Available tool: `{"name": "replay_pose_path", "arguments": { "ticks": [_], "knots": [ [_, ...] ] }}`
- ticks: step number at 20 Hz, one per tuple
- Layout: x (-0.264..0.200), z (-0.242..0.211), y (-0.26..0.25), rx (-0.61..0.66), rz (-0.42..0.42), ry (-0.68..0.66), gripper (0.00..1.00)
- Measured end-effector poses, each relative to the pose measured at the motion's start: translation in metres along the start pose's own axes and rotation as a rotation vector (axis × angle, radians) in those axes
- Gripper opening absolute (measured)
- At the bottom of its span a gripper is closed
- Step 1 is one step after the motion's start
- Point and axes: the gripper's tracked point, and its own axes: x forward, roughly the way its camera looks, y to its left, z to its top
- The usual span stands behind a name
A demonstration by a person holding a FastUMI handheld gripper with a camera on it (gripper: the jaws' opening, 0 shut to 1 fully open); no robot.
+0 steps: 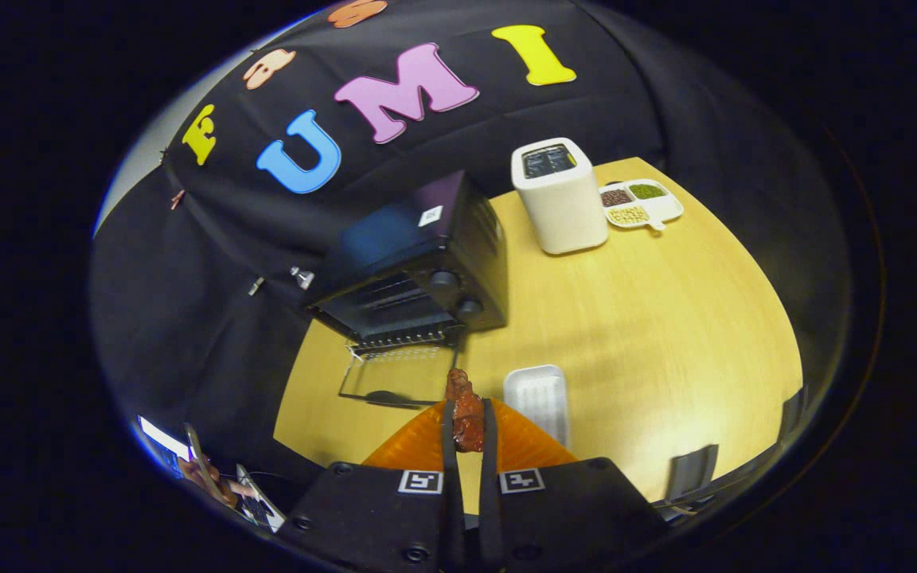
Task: Open the toaster oven, put the food inside, and close the toaster oven door.
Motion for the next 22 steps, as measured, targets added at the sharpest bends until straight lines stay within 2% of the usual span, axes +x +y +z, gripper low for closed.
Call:
{"name": "replay_pose_path", "arguments": {
  "ticks": [4,9,14,22],
  "knots": [
    [0.017,-0.018,0.084,0.004,0.082,-0.036,0.11],
    [0.067,-0.022,0.140,0.086,0.129,-0.080,0.11],
    [0.138,0.003,0.154,0.140,0.132,-0.195,0.11],
    [0.231,0.037,0.126,0.152,0.101,-0.306,0.11]
  ]
}}
